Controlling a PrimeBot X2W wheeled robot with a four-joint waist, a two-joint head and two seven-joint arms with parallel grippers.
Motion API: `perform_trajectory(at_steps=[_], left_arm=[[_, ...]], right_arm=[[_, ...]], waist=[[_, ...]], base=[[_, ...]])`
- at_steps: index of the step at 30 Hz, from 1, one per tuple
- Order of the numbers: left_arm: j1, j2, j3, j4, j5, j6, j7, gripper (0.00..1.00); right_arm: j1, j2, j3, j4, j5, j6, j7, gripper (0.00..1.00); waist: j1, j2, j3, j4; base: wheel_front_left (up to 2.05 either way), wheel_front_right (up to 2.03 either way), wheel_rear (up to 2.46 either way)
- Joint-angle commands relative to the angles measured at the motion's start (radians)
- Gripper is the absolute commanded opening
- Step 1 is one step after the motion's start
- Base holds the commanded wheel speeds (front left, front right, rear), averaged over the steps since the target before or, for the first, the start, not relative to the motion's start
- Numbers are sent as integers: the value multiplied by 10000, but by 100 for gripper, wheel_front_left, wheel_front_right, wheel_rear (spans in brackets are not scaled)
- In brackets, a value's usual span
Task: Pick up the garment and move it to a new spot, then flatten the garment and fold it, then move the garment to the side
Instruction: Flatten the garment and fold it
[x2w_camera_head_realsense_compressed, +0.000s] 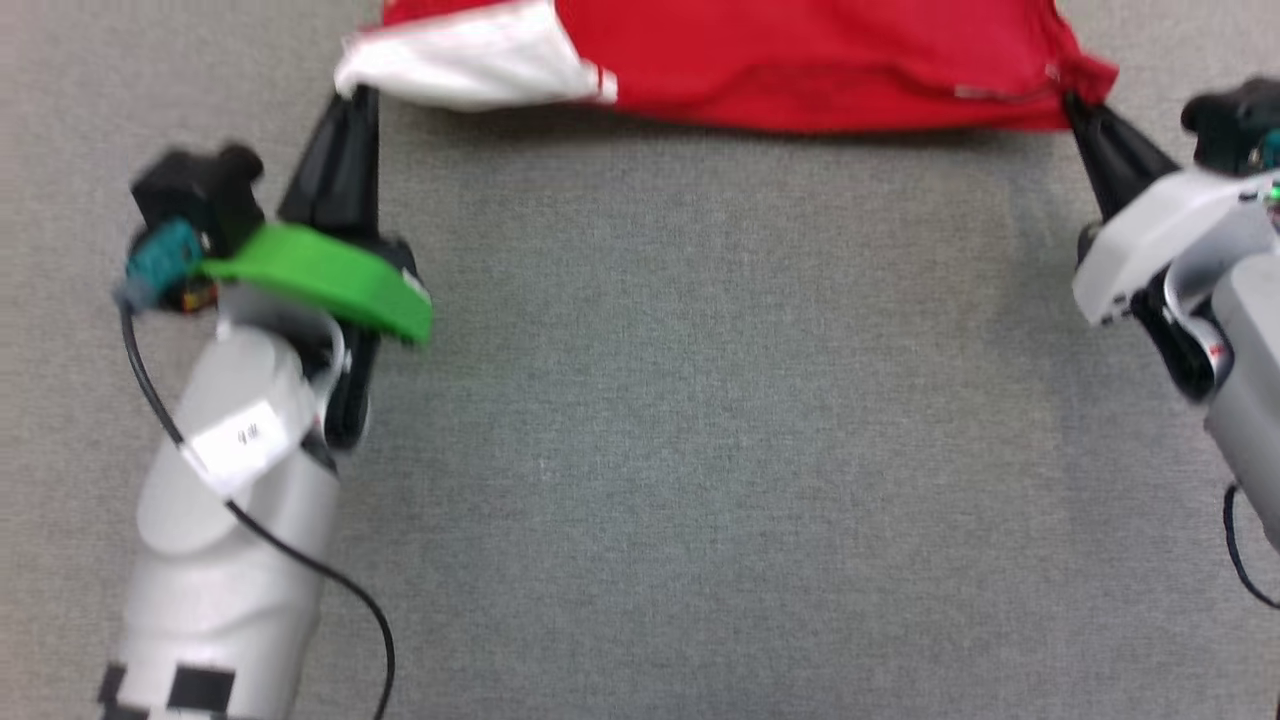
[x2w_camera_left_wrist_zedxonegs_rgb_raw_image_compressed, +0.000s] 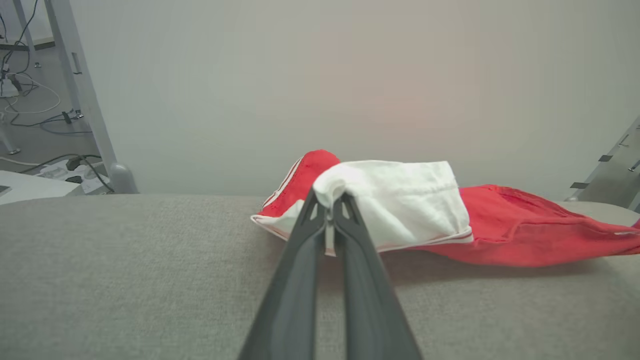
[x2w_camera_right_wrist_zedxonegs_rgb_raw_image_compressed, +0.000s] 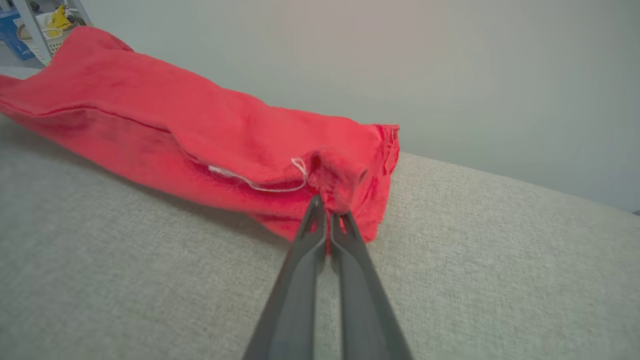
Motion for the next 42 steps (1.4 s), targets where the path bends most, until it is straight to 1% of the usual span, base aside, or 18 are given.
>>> perform_trajectory(at_steps=[1, 6, 11, 18, 24, 25, 29, 32, 37, 42], left_arm=[[578, -55, 107, -165, 143, -32, -56, 0], [2582, -322, 428, -756, 141, -8, -56, 0], [4462, -581, 550, -1210, 139, 69, -56, 0], [6659, -738, 457, -1878, -45, 187, 79, 0], [8003, -822, 305, -2393, -373, 302, 656, 0], [8624, -850, 259, -2665, -577, 354, 951, 0], [9390, -782, 211, -3054, -827, 389, 1373, 0], [9835, -736, 168, -3343, -1001, 413, 1679, 0], [10092, -638, 4, -3583, -1074, 408, 2038, 0], [9498, -382, -155, -3593, -755, 380, 2114, 0]], right_arm=[[360, -169, 156, -103, 194, -9, -48, 0], [1508, -613, 783, -436, 719, -9, -48, 0], [2782, -1110, 1347, -906, 1177, -9, -46, 0], [4642, -1794, 1315, -1755, 1737, -9, -48, 0], [6249, -2128, 853, -2487, 1910, -9, -48, 0], [6979, -2246, 622, -2761, 1900, -9, -38, 0], [7890, -2410, 93, -3098, 1925, -9, 4, 0], [8488, -2419, -287, -3435, 1801, -9, 144, 0], [9278, -2265, -886, -3912, 1644, -9, 628, 0], [9440, -2092, -1623, -4355, 1309, -9, 985, 0]], waist=[[1, 0, -876, 154], [1, 0, -1631, 245], [1, 0, -2329, 383], [1, 0, -3030, 563], [1, 0, -3477, 605], [1, 0, -3674, 594], [1, 0, -3839, 619], [1, 0, -3890, 620], [1, 0, -3836, 664], [1, 0, -3662, 694]], base=[[0, 0, 0], [0, 0, 0], [0, 0, 0], [0, 0, 0], [0, 0, 0], [0, 0, 0], [0, 0, 0], [0, 0, 0], [0, 0, 0], [0, 0, 0]])
